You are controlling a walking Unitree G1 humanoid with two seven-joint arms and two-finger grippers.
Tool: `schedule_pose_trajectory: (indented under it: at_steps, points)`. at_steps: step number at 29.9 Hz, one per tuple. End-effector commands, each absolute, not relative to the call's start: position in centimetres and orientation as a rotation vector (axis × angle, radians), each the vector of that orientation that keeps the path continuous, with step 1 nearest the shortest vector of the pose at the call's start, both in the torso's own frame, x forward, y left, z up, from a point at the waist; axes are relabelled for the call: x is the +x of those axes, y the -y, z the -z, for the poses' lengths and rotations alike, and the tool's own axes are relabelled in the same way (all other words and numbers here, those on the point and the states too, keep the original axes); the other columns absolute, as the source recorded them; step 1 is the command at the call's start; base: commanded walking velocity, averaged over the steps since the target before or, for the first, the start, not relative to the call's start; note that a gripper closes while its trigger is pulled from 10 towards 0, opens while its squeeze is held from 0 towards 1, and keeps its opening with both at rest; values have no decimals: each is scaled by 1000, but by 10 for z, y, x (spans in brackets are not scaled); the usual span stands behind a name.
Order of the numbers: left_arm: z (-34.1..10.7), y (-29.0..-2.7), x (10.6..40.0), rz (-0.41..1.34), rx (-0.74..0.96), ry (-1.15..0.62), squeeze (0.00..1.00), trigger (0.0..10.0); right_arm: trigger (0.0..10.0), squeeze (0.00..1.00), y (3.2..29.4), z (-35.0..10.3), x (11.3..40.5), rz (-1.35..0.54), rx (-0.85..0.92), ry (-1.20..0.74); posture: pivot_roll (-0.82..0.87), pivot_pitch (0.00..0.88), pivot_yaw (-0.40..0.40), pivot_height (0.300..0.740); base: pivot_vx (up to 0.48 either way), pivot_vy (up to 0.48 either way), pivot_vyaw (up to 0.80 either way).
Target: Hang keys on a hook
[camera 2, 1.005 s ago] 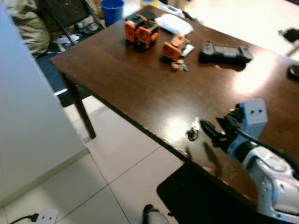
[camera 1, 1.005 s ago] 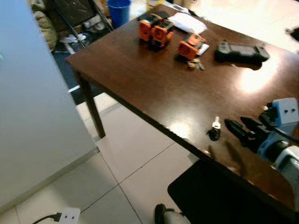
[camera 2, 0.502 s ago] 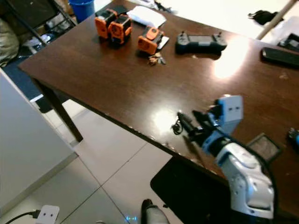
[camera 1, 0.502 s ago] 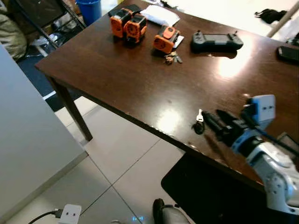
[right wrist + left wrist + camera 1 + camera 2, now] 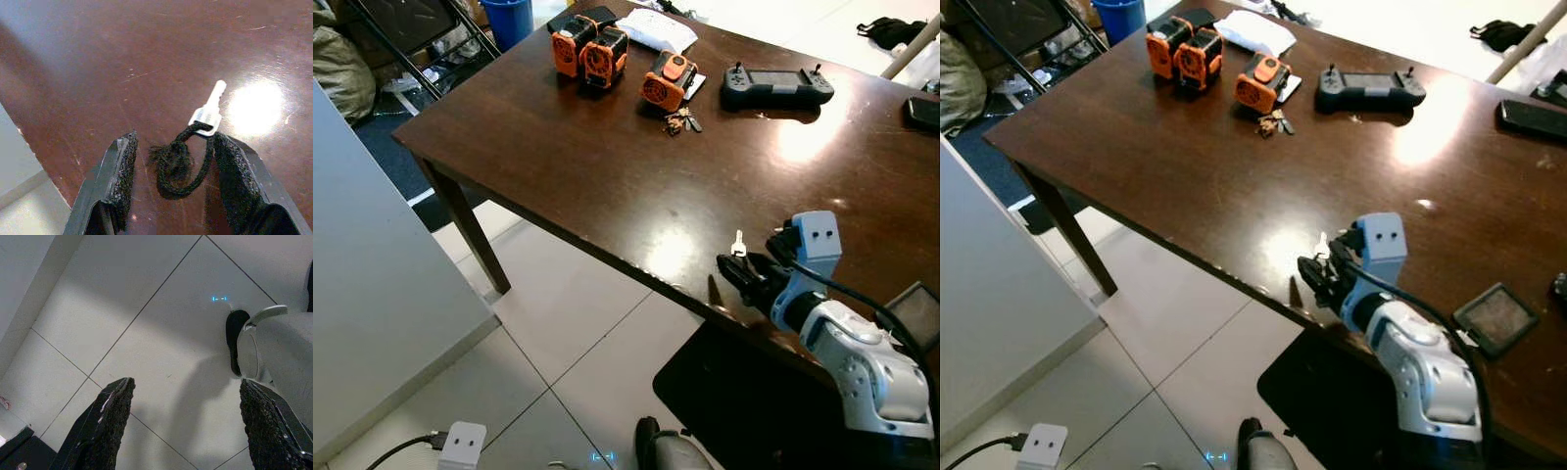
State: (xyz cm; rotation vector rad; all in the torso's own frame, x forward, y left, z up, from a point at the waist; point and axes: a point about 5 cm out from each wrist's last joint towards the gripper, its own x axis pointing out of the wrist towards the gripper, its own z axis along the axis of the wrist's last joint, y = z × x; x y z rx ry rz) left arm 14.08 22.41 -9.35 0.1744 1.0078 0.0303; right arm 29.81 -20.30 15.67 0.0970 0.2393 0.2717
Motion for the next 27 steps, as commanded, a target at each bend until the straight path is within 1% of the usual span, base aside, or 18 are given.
schedule_pose_trajectory:
  at_steps: [1,11,20,27]
  points:
    - [98,-225,129,-27,179,-1053,0,10000,10000,0,205,-150,296,-262,100,-288,-122,137,78,740,0,0,0]
    - [98,-225,130,-30,177,-1050,0,10000,10000,0,198,-146,292,-295,89,-377,-121,142,78,740,0,0,0]
    - [98,-224,129,-30,174,-1051,0,10000,10000,0,190,-152,289,-357,105,-370,-120,144,75,740,0,0,0]
    - [98,-223,129,-32,169,-1049,0,10000,10000,0,190,-161,290,-379,148,-342,-117,144,72,740,0,0,0]
